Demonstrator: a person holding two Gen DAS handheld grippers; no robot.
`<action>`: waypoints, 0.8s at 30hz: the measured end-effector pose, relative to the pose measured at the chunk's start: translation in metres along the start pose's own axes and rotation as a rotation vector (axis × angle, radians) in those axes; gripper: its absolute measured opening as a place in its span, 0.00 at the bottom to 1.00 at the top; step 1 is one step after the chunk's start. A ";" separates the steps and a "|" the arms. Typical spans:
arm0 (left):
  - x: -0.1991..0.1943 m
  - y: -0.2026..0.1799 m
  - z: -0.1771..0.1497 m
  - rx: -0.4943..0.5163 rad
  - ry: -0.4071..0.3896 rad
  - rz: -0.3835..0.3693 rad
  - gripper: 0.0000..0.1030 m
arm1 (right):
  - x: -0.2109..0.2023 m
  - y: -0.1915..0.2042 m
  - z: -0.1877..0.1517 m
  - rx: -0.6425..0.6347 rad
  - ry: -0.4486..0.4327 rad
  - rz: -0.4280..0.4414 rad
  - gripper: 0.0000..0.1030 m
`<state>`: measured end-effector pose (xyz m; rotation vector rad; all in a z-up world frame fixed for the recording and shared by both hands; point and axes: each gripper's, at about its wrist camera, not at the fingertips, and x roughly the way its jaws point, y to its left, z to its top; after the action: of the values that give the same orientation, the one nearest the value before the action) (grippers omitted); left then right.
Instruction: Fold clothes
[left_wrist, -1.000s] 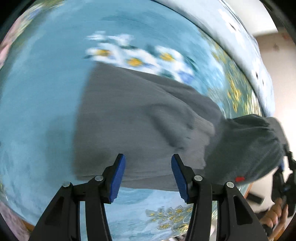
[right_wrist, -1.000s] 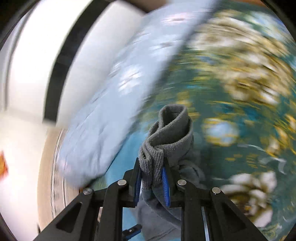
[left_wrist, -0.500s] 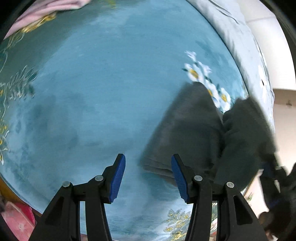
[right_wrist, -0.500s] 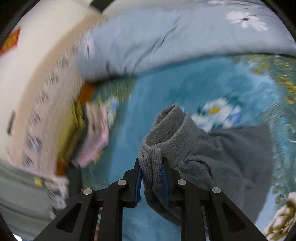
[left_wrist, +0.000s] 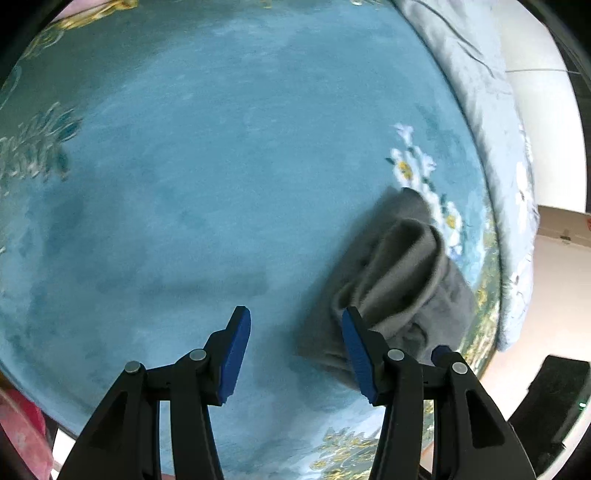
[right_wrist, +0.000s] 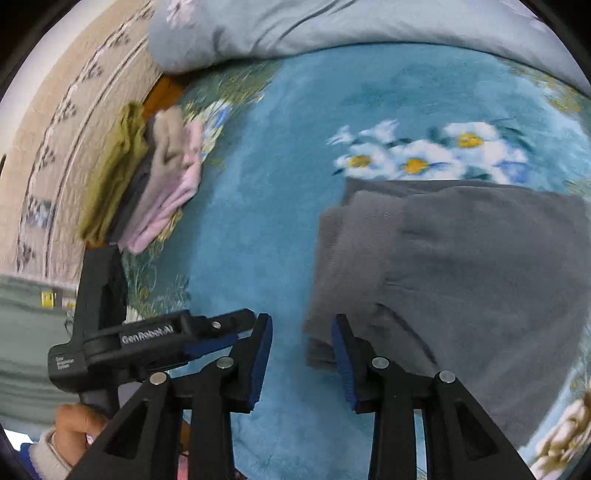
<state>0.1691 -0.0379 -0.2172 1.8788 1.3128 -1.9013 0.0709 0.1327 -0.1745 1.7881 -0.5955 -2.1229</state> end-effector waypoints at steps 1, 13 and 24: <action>0.002 -0.007 0.000 0.026 0.008 -0.018 0.51 | -0.006 -0.013 -0.002 0.047 -0.014 -0.005 0.37; 0.069 -0.071 0.011 0.245 0.106 0.073 0.51 | -0.054 -0.126 -0.037 0.400 -0.094 -0.109 0.37; 0.061 -0.068 0.002 0.298 0.051 0.058 0.22 | -0.057 -0.144 -0.051 0.480 -0.112 -0.088 0.37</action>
<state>0.1112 0.0289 -0.2396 2.0881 1.0198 -2.1295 0.1359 0.2795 -0.2043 1.9646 -1.1568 -2.2918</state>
